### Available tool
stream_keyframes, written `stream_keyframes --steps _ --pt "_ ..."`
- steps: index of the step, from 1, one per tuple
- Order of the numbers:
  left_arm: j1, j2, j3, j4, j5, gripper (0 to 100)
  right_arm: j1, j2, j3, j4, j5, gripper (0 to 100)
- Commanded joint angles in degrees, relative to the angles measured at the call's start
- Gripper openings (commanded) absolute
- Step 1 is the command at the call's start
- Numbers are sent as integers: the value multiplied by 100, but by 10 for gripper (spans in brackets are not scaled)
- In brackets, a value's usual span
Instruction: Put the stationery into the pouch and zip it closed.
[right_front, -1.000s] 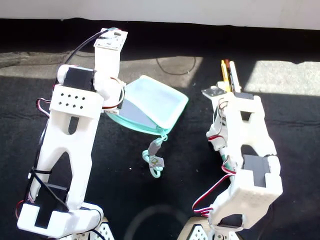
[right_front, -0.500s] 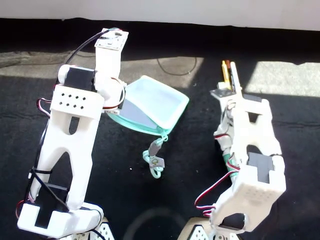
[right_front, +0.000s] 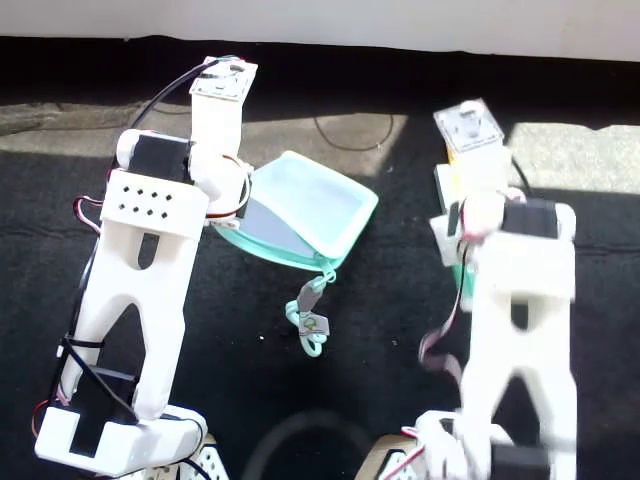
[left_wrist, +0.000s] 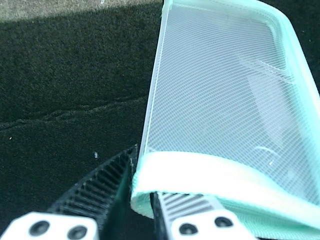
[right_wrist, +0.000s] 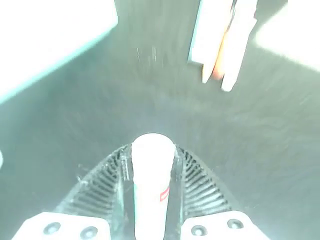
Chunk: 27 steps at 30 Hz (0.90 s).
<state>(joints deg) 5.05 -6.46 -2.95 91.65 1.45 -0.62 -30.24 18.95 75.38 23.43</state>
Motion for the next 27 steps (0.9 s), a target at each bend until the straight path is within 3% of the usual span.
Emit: stream_keyframes --steps 1,8,16,22,27 --pt "31 -4 -4 -9 62 10 -796 -1455 -92 4 -932 7" --pt "40 -4 -4 0 70 10 -1965 -2985 -92 -1481 -2198 7" --pt "57 84 -470 -18 114 10 -3688 -3073 -75 -1965 -2303 7" --pt "48 822 -1833 176 563 10 -3864 -2554 -92 -2000 -2303 7" --pt "57 1868 -3231 633 633 10 -3846 -2000 -84 -2730 -2303 7"
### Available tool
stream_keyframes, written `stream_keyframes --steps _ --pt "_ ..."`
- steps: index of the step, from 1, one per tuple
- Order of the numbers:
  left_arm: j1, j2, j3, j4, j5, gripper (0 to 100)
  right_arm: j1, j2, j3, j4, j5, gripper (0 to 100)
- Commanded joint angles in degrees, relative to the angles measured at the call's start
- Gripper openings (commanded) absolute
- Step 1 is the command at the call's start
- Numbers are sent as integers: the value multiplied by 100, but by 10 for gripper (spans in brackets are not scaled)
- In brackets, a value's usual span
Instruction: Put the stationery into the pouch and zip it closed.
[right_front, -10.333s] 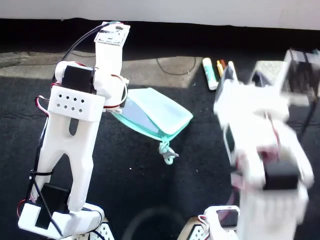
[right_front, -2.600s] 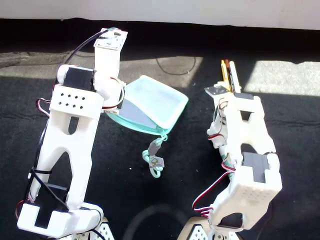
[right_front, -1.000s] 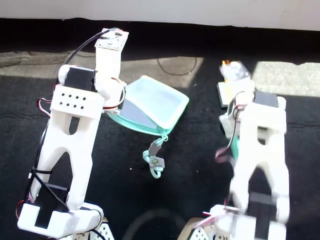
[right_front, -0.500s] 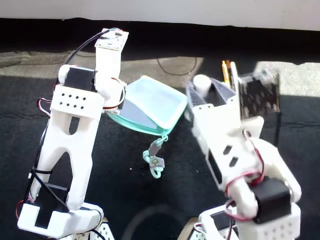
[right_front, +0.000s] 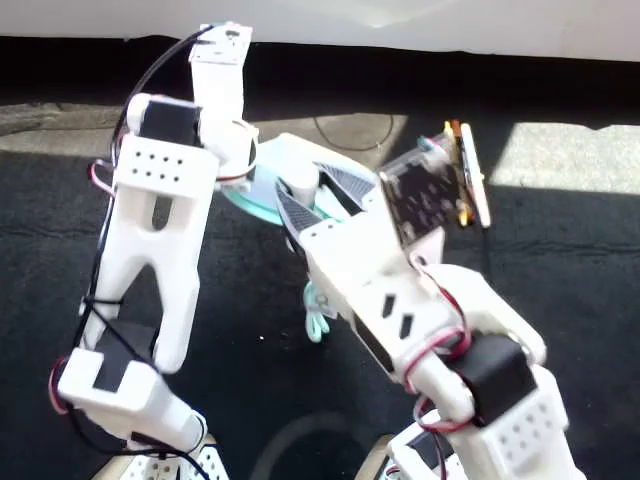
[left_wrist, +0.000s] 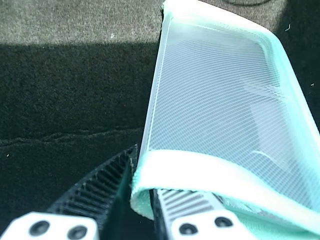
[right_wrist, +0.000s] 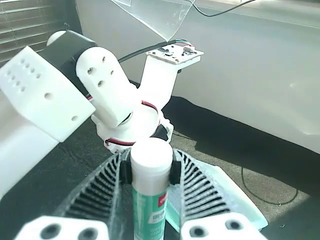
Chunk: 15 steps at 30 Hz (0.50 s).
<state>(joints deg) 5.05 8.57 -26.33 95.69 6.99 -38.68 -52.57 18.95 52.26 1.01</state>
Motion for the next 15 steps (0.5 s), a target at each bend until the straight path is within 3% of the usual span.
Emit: stream_keyframes --steps 1,6,10,15 --pt "57 549 -1174 325 79 10 -40 356 -75 -558 -53 7" --pt "57 1147 -2132 510 88 10 374 1112 -48 -1174 -53 7" --pt "66 1156 -2229 510 141 10 831 1771 -84 -1736 -53 7" --pt "66 1147 -2202 545 281 10 875 2387 -84 -1938 -53 7"
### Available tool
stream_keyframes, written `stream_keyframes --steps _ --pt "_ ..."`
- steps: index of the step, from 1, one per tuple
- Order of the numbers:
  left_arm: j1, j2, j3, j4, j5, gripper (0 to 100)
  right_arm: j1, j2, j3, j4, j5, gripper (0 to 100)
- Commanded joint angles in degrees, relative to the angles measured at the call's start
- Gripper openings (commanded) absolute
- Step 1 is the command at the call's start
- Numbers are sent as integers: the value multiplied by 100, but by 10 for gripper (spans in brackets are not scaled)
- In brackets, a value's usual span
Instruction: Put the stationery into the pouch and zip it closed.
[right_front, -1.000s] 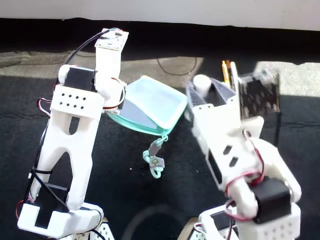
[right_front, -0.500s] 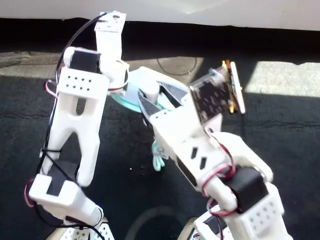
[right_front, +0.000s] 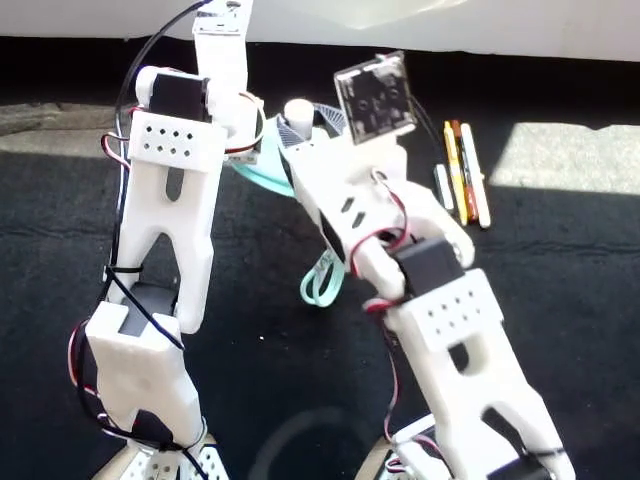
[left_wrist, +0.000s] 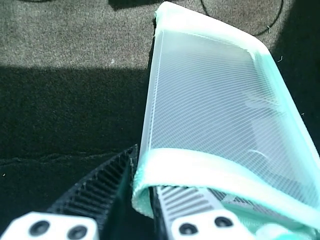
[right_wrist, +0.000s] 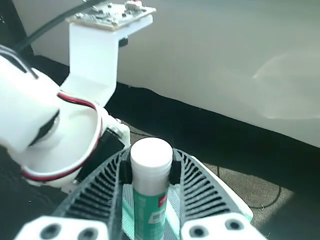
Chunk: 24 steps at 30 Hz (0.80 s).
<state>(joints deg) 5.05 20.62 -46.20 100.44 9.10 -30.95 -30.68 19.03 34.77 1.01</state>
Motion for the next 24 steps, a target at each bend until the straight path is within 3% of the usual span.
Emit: stream_keyframes --steps 1,14,24 --pt "66 -57 -215 79 70 10 110 286 -101 -259 -53 7" --pt "743 -1631 1112 79 79 10 637 752 -101 -1165 -53 7" --pt "699 -1886 1147 70 70 10 637 743 -664 -690 -53 7"
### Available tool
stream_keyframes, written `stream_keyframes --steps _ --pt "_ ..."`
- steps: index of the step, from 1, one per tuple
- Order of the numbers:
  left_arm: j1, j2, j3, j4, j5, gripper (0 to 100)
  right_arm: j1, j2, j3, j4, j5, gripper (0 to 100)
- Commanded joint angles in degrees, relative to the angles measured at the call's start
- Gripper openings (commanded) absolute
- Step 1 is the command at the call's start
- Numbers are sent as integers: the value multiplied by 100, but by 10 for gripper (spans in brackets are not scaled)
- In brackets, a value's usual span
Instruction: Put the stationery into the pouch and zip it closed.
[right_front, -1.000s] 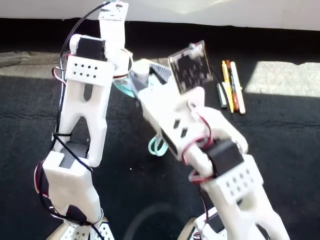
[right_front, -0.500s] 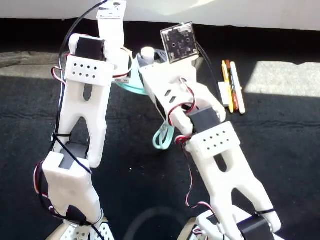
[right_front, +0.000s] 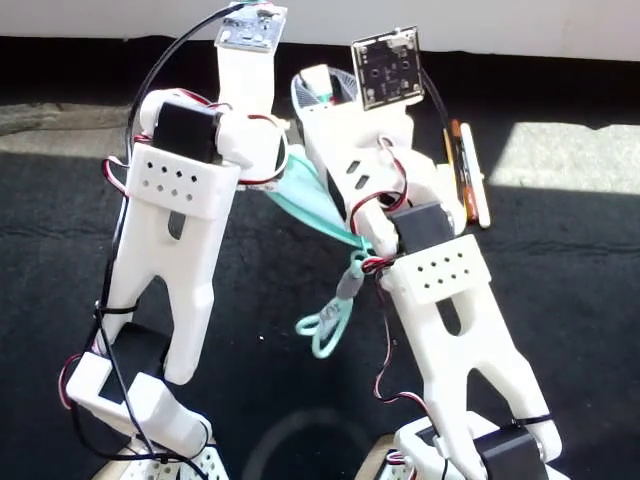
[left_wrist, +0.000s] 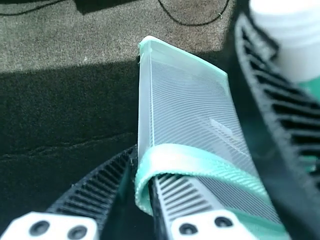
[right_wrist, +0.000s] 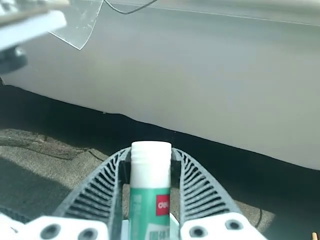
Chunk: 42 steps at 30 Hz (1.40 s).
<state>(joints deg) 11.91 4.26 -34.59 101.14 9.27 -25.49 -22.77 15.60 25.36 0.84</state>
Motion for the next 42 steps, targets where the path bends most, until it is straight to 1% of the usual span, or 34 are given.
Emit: stream_keyframes --steps 1,5,10,13,17,21,25,29,33,35,38,42 --pt "-48 -251 31 0 53 10 92 -101 -330 382 -35 7" --pt "-198 -251 242 -18 35 10 75 -681 -286 980 -44 7" --pt "-259 -75 426 -26 26 10 145 -1341 -268 1385 -44 7" --pt "-268 242 453 -9 18 10 673 -1534 -268 1912 -44 7" --pt "-321 558 453 0 18 10 1508 -1402 -259 3160 -35 7" --pt "-365 620 453 0 18 10 2167 -875 -251 4330 -35 7" --pt "-356 593 426 18 26 10 2659 -22 -251 4980 -35 7" --pt "-330 154 611 18 53 10 3090 655 -259 5042 -18 7" --pt "-312 -629 1130 26 70 10 3160 866 -198 5077 607 7" --pt "-312 -945 1543 26 70 10 3152 787 57 5033 844 7" --pt "-312 -1376 2044 26 62 10 3143 400 769 4752 1073 7" --pt "-330 -1921 2158 26 62 10 3143 -365 2211 3864 1363 7"
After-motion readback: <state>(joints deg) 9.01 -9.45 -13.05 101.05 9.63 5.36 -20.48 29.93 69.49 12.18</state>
